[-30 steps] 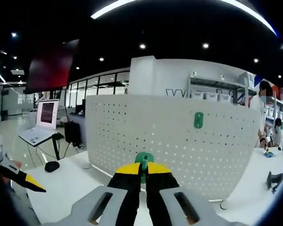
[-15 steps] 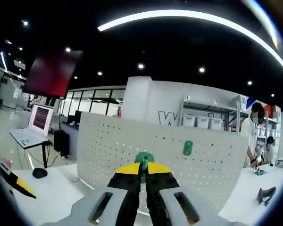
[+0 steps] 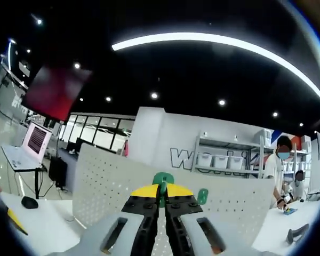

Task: Insert the hook assembly into the mounting plate slot until the hook locks in place.

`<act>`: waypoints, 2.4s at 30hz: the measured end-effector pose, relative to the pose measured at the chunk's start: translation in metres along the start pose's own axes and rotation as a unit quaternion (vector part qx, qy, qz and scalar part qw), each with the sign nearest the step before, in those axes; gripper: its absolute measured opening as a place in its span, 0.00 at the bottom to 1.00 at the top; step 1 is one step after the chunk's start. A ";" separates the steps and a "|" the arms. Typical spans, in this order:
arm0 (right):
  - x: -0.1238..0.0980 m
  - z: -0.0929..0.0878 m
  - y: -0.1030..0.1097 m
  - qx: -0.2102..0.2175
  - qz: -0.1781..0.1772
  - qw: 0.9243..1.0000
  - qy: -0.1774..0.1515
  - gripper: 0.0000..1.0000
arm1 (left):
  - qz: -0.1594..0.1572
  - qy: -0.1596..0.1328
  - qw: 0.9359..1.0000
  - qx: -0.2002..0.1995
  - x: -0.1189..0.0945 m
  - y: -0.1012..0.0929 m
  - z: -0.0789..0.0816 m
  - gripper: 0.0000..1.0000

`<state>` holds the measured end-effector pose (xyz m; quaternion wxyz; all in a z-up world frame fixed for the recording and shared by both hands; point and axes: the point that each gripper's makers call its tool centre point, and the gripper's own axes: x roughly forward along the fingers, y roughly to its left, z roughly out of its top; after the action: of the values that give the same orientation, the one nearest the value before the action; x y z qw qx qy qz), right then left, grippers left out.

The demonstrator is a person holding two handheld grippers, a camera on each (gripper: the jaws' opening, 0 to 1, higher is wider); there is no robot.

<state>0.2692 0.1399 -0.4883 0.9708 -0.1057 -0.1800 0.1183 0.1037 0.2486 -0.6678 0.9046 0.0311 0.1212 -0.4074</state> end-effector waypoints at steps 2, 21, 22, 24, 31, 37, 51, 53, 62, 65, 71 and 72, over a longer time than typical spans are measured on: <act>0.006 0.001 -0.003 0.001 -0.003 1.000 -0.004 0.02 | 0.001 0.001 1.000 -0.001 0.001 0.001 -0.001 0.75; 0.038 -0.010 -0.022 -0.042 -0.027 0.999 -0.014 0.02 | 0.005 0.007 1.000 -0.010 0.007 0.011 -0.006 0.75; 0.040 -0.010 -0.023 -0.043 -0.028 0.999 -0.016 0.02 | 0.005 0.009 1.000 -0.011 0.008 0.012 -0.007 0.75; 0.045 -0.013 -0.026 -0.041 -0.030 0.999 -0.017 0.02 | 0.006 0.012 1.000 -0.012 0.008 0.013 -0.008 0.75; 0.061 -0.025 -0.032 -0.032 -0.038 0.999 -0.015 0.02 | 0.009 0.020 1.000 -0.014 0.010 0.021 -0.012 0.75; 0.072 -0.035 -0.036 -0.026 -0.042 0.999 -0.013 0.02 | 0.011 0.026 0.999 -0.016 0.014 0.026 -0.014 0.75; 0.093 -0.061 -0.049 -0.008 -0.057 0.998 0.000 0.02 | 0.014 0.040 0.999 -0.020 0.020 0.034 -0.020 0.75; 0.096 -0.063 -0.049 -0.006 -0.057 0.998 0.001 0.02 | 0.015 0.038 0.999 -0.020 0.020 0.034 -0.019 0.76; 0.102 -0.069 -0.049 -0.006 -0.057 0.998 0.006 0.02 | 0.016 0.036 0.999 -0.019 0.022 0.036 -0.016 0.76; 0.103 -0.071 -0.049 -0.007 -0.056 0.998 0.008 0.02 | 0.017 0.038 0.999 -0.018 0.021 0.037 -0.017 0.76; 0.105 -0.074 -0.049 -0.007 -0.057 0.998 0.010 0.02 | 0.019 0.048 0.999 0.011 0.022 0.037 -0.019 0.76; 0.105 -0.074 -0.049 -0.008 -0.057 0.998 0.010 0.02 | 0.019 0.048 0.999 0.016 0.023 0.036 -0.018 0.77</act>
<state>0.4017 0.1096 -0.5100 0.9768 -0.1046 -0.1770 0.0600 0.1418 0.2592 -0.6925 0.9046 0.0671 0.1574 -0.3904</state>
